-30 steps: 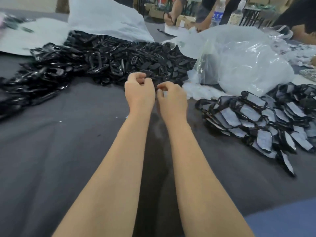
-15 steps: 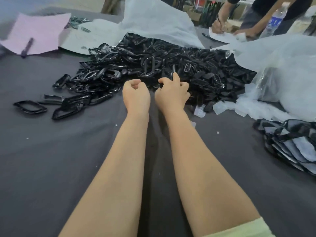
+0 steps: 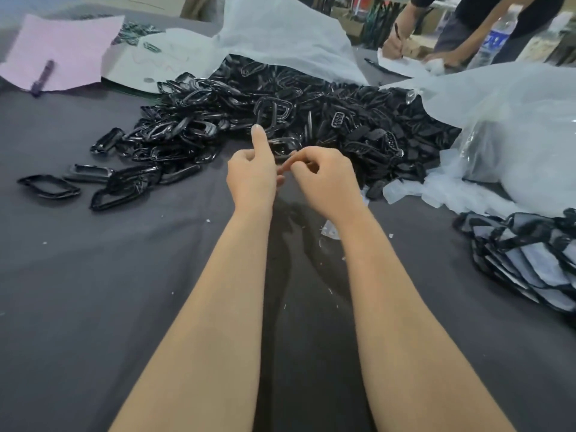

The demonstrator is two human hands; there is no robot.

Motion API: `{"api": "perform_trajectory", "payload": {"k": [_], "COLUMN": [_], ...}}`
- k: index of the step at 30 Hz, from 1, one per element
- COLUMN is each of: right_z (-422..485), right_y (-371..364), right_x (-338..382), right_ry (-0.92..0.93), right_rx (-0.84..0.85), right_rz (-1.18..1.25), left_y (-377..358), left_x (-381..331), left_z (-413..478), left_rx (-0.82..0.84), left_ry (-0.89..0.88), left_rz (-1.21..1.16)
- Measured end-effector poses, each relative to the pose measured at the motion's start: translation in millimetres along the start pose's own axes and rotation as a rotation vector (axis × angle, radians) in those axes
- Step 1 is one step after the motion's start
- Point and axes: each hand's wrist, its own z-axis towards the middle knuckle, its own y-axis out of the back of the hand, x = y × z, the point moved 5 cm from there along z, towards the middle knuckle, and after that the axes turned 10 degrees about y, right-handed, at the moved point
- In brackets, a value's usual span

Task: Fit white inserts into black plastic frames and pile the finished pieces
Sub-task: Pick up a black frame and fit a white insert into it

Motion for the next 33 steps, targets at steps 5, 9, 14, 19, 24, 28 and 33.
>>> {"api": "perform_trajectory", "payload": {"k": [5, 9, 14, 19, 24, 28, 33], "right_z": [-27.7, -41.4, -54.0, -53.9, -43.6, -39.6, -36.1], "right_y": [29.2, 38.2, 47.7, 33.4, 16.3, 10.0, 12.9], "right_x": [-1.9, -7.6, -32.6, -40.1, -39.0, -43.0, -40.9], "right_ry": [0.007, -0.024, -0.187, -0.197, -0.236, -0.297, -0.282], "right_rx": [0.151, 0.080, -0.184, -0.058, 0.120, 0.138, 0.051], "right_rz": [0.011, 0.005, -0.074, -0.249, -0.463, -0.571, -0.532], "left_y": [1.0, -1.8, 2.6, 8.5, 6.0, 6.0, 5.8], "left_x": [5.2, 11.8, 19.3, 22.8, 22.8, 22.9, 23.0], "left_z": [-19.2, -39.2, -55.6, -56.0, -54.2, -52.8, -50.2], "left_rx": [0.080, 0.159, 0.175, 0.110, 0.087, 0.052, 0.034], "left_ry": [0.036, 0.110, 0.024, -0.042, -0.108, -0.125, -0.119], "left_rz": [0.142, 0.089, -0.121, -0.271, -0.266, -0.259, -0.247]}}
